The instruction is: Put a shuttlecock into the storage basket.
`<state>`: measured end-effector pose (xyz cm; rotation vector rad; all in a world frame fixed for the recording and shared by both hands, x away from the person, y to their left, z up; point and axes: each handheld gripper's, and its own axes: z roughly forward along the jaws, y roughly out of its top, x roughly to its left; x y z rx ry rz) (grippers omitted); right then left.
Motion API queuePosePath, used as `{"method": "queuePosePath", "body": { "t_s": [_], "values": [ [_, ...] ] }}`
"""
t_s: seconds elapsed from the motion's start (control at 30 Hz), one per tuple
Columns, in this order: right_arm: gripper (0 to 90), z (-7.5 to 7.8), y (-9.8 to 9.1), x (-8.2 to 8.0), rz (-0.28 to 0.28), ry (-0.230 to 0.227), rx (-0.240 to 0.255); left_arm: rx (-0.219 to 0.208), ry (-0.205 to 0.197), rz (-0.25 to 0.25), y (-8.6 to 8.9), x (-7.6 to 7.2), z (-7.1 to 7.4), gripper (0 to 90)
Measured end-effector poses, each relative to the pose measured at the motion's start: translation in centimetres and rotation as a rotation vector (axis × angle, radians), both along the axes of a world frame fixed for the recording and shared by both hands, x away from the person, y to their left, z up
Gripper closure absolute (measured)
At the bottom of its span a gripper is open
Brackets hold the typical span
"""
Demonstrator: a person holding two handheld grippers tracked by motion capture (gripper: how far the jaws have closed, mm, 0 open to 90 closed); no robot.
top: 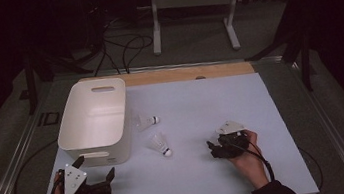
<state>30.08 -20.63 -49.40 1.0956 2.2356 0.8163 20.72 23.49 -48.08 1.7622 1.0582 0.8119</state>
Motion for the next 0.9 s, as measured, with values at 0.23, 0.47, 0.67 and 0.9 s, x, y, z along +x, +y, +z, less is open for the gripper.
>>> {"method": "queuePosePath", "body": {
  "t_s": [0.23, 0.47, 0.67, 0.9],
  "values": [
    [40.4, 0.8, -1.1, -0.4, -0.032, 0.001, -0.023, 0.002, -0.001, -0.002, 0.0, 0.0, 0.0, 0.1],
    [62.2, 0.9, -2.9, -0.6, -0.062, 0.040, 0.003, -0.002, -0.003, -0.002, -0.1, 0.0, 0.0, 0.2],
    [79.6, 1.2, -4.0, -0.8, -0.068, 0.050, 0.062, 0.004, -0.003, -0.005, -0.2, 0.0, -0.1, 0.2],
    [86.7, 1.5, -4.2, -0.9, -0.083, 0.043, 0.104, 0.004, -0.005, -0.004, -0.3, 0.0, -0.1, 0.2]
  ]
}}
